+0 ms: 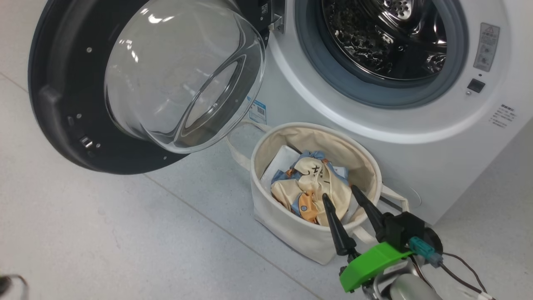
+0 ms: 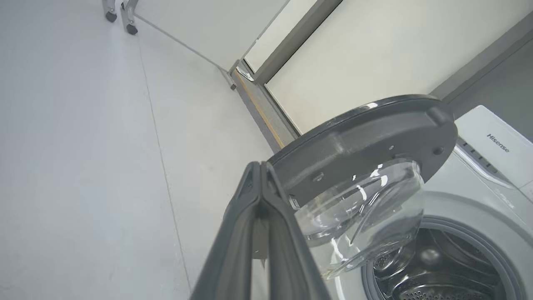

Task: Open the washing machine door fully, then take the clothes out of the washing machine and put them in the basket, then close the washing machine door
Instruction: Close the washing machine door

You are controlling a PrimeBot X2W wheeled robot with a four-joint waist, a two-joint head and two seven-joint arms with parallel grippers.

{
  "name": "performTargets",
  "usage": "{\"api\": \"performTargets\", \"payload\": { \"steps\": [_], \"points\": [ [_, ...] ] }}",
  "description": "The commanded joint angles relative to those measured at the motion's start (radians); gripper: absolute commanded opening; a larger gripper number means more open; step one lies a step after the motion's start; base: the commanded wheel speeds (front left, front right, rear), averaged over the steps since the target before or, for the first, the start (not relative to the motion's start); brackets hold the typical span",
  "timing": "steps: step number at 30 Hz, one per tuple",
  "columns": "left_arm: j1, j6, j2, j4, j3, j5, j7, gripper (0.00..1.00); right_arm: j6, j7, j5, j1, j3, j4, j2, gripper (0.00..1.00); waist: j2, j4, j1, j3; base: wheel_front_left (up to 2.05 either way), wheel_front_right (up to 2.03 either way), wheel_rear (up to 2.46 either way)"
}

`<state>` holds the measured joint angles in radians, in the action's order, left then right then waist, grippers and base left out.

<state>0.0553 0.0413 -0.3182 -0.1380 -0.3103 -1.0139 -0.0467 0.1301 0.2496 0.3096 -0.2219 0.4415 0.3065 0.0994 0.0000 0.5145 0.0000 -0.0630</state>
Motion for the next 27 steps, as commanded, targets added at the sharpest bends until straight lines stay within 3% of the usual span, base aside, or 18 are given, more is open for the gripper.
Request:
{"api": "performTargets", "payload": {
  "steps": [1,8,16,27],
  "points": [
    [0.117,0.017,-0.083,-0.021,-0.071,-0.082,0.072,0.0,0.001,0.012,-0.002,-0.035,0.014,-0.026,0.006,1.0,0.0,-0.004,0.0,-0.007,0.0,0.0,0.0],
    [0.388,0.031,-0.219,-0.293,-0.127,-0.34,0.325,0.0,0.001,0.012,-0.018,-0.03,0.013,-0.025,0.037,1.0,0.0,-0.018,0.0,-0.03,0.0,0.0,0.0],
    [0.657,0.015,-0.304,-0.576,-0.072,-0.411,0.497,0.0,0.001,0.012,-0.038,-0.024,0.005,-0.033,0.079,1.0,0.0,-0.039,0.0,-0.063,0.0,0.0,0.0],
    [0.895,0.064,-0.296,-0.838,0.03,-0.347,0.471,0.0,0.001,-0.001,-0.073,-0.008,-0.031,-0.071,0.115,1.0,0.0,-0.068,0.0,-0.127,0.0,0.0,0.0]
  ]
}}
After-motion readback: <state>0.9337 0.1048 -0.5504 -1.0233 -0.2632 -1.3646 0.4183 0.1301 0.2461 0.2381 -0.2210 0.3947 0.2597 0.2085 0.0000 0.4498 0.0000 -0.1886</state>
